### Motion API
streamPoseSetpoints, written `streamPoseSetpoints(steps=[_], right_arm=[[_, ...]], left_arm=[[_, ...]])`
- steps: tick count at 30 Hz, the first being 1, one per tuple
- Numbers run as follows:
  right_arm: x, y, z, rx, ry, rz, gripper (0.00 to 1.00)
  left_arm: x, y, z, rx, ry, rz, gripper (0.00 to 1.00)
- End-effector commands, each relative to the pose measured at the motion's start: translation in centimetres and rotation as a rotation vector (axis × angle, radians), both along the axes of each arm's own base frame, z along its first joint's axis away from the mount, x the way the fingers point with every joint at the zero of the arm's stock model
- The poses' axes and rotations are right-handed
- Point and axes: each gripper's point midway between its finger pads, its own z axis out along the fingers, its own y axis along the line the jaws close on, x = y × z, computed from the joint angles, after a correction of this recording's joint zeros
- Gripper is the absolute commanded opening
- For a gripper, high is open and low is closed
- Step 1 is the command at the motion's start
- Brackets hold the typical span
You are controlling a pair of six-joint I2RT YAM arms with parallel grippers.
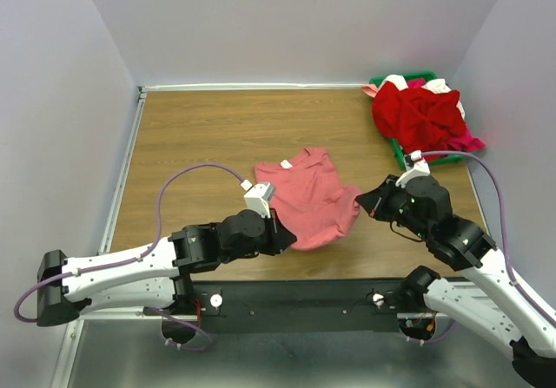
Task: Fold and stack the t-shirts
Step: Fold the tshirt
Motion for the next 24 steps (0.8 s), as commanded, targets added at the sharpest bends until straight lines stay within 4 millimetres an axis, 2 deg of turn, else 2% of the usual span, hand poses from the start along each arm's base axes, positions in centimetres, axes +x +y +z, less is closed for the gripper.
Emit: streamPoseSetpoints(steps=[1, 5, 10, 15, 24], right_arm=[[0.5, -0.6, 1.7, -0.026, -0.048, -0.023, 0.0], [1.1, -0.7, 2.5, -0.039, -0.061, -0.039, 0.0], [1.6, -0.8, 3.0, -0.047, -0.071, -0.063, 0.0], [2.0, -1.2, 2.6, -0.061, -0.067, -0.09, 0.01], [4.2, -0.7, 1.4, -0.127, -0.041, -0.138, 0.0]], left_arm=[[0.6, 0.8, 2.6, -0.044, -0.048, 0.037, 0.0], [0.9, 1.1, 3.2, -0.061, -0.055, 0.06, 0.0], [1.4, 1.3, 2.8, -0.07, -0.044, 0.103, 0.0], [1.9, 1.4, 2.7, -0.084, -0.04, 0.126, 0.0], [4.9, 1.6, 1.4, -0.056, -0.039, 0.14, 0.0]])
